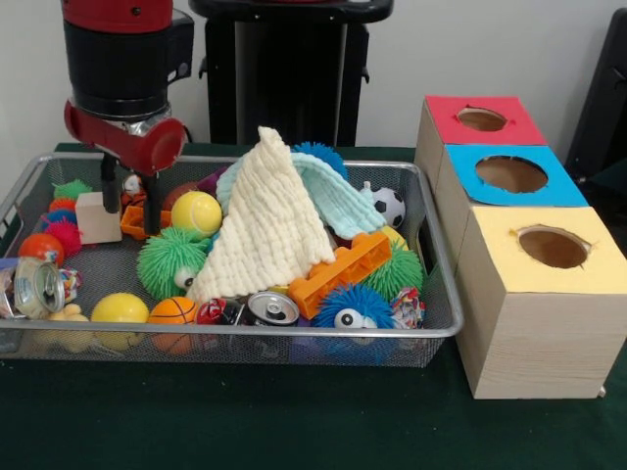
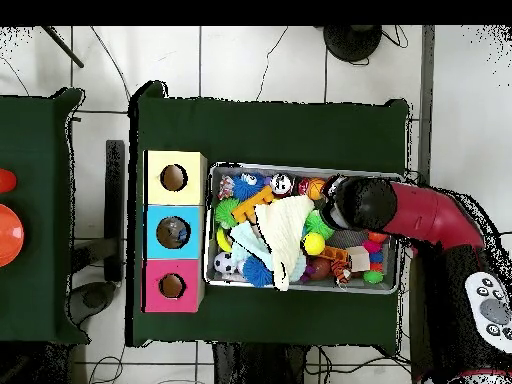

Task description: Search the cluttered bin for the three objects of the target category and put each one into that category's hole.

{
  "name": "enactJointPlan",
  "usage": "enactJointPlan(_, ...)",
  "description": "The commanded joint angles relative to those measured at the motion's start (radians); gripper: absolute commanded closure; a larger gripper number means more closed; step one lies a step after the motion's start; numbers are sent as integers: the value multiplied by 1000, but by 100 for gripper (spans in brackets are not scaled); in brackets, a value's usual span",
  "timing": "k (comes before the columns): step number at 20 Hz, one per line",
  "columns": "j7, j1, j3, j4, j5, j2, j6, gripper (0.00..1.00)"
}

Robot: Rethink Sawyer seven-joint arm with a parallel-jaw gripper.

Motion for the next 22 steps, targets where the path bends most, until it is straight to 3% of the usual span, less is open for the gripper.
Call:
enactJointPlan(1, -283, -14, 71, 12, -99, -19, 90, 0)
enactJointPlan(5, -173, 56, 71, 10, -45, -37, 163, 0)
enactJointPlan(9, -173, 82, 102, 14, -9, -50, 227, 0)
enactJointPlan(17, -180, 102, 126, 17, -3, -31, 251, 0)
enactJointPlan(22, -186, 84, 146, 40, -28, 22, 184, 0)
